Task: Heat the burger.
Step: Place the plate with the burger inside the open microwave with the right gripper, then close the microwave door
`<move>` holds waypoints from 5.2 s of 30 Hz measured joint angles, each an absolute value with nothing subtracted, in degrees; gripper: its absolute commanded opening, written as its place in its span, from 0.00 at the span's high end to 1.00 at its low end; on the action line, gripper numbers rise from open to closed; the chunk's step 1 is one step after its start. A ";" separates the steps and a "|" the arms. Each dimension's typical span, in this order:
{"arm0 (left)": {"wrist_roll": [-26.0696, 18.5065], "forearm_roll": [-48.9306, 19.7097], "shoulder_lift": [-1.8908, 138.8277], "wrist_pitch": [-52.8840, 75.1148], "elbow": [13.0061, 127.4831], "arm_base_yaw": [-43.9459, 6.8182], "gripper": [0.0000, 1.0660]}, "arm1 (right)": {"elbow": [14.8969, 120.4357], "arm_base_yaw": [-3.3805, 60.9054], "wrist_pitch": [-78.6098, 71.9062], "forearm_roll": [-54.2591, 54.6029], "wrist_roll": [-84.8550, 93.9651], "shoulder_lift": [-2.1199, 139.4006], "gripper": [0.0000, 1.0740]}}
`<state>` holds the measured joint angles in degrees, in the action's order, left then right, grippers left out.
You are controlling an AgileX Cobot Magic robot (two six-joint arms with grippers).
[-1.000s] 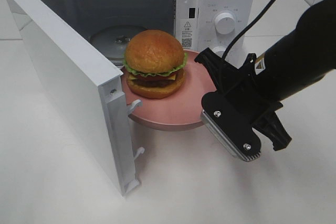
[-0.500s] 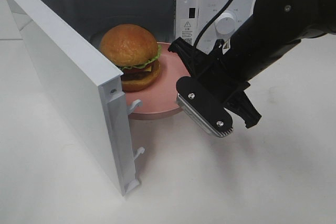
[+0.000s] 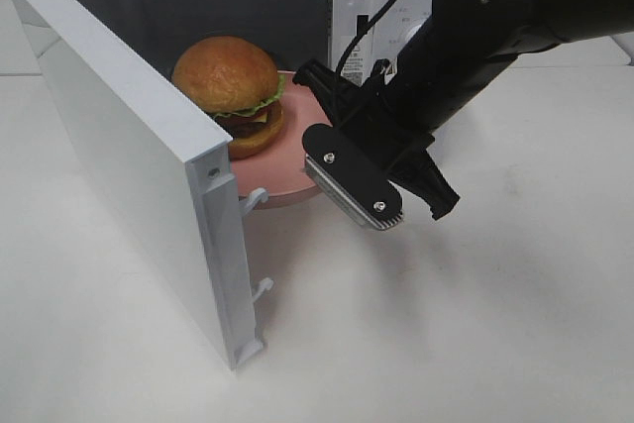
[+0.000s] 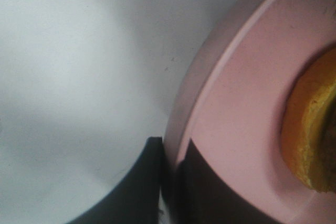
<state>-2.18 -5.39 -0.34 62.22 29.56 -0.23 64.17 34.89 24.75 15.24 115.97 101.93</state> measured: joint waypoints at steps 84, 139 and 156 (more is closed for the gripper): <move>-2.18 -5.39 -0.34 62.22 29.56 -0.23 0.08 | 109.43 34.89 31.63 5.73 91.67 133.61 0.99; -2.18 -5.39 -0.34 62.22 29.56 -0.23 0.08 | 89.55 34.89 22.17 5.44 75.75 120.26 0.26; -2.18 -5.39 -0.34 62.22 29.56 -0.23 0.08 | 74.71 34.89 17.99 2.23 69.21 108.23 0.26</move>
<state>-2.18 -5.39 -0.34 62.22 29.56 -0.23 74.71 34.89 17.99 2.23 69.21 108.23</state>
